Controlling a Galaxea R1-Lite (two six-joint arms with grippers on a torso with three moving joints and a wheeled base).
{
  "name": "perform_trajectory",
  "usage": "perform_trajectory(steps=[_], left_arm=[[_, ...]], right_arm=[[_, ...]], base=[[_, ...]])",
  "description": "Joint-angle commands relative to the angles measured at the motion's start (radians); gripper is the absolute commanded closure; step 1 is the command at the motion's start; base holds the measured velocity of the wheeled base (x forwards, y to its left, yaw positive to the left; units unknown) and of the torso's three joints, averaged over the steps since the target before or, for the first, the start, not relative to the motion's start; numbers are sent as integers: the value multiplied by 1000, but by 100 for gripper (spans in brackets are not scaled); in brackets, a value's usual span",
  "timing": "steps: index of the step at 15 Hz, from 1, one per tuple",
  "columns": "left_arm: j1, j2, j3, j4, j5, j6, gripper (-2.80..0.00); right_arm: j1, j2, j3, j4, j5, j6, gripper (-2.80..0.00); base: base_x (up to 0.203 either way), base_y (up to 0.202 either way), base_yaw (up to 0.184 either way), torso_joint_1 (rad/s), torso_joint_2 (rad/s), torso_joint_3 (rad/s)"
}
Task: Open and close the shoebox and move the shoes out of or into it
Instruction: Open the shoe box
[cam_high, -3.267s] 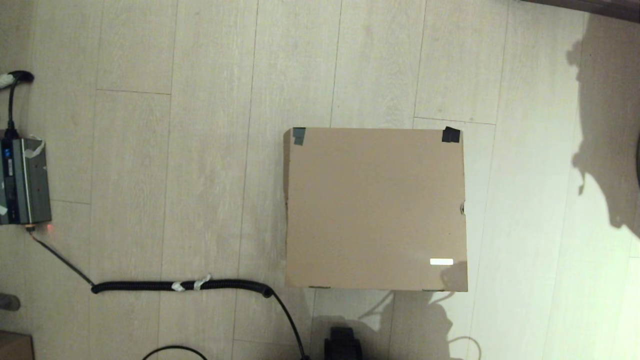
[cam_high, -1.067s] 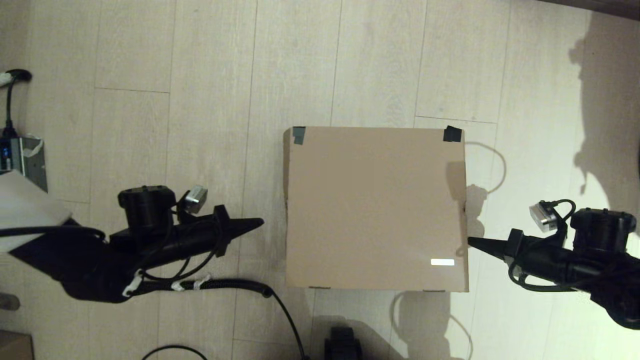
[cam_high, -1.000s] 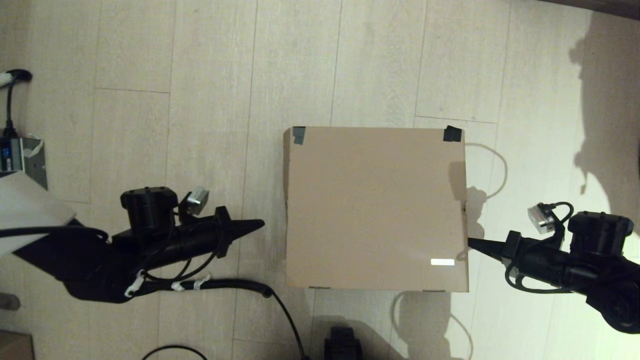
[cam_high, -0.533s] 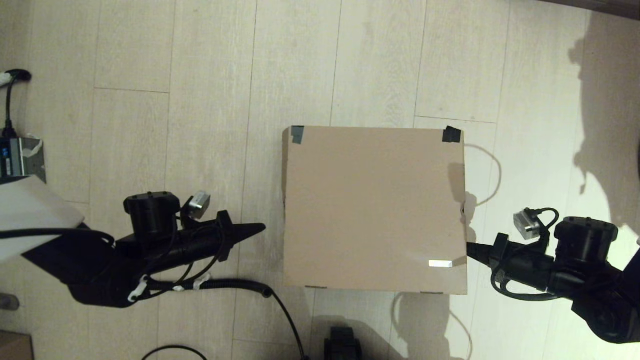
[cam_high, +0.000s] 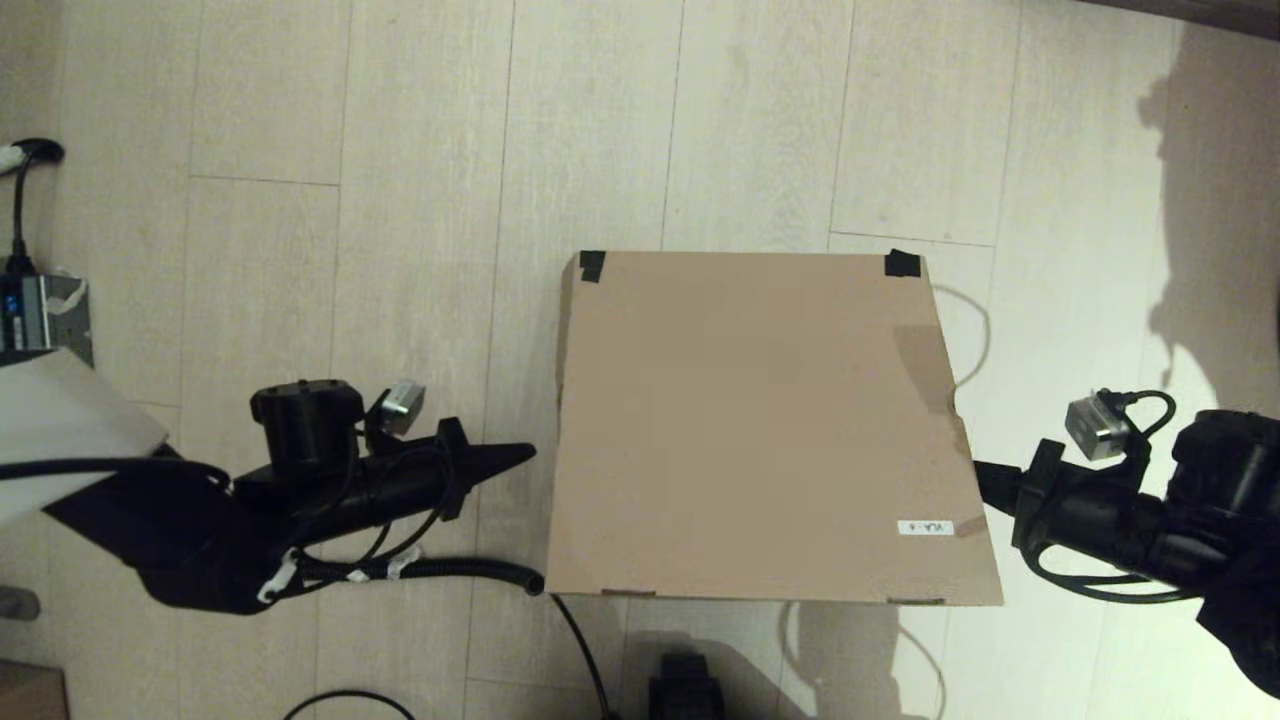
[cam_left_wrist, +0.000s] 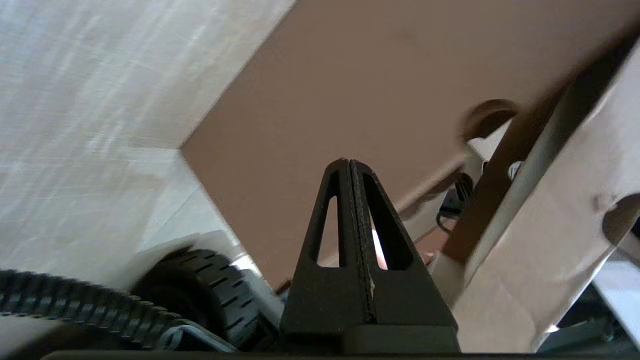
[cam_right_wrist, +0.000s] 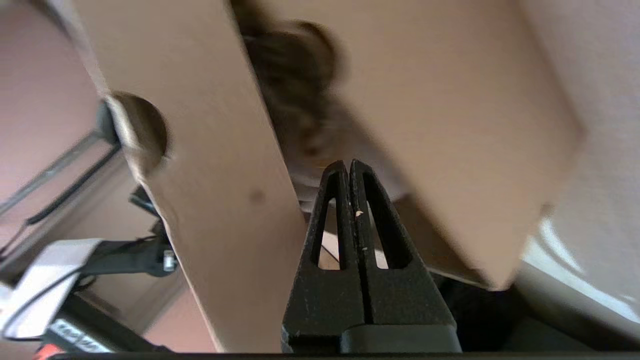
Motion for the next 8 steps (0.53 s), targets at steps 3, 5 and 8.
perform_trajectory(steps=[3,5,8], left_arm=[[-16,-100,-14,-6,-2,-82,0],[-51,-150,-16,-5,2,-128,0],[-140,-218,-28,-4,12,-171,0]], right_arm=[[1,-129,-6,-5,4,79,0],[1,-169,-21,8,4,133,0],[1,-196,-69,67,2,144,0]], base=[[0,0,0,0,0,0],[0,0,0,0,0,0],[0,0,0,0,0,0]])
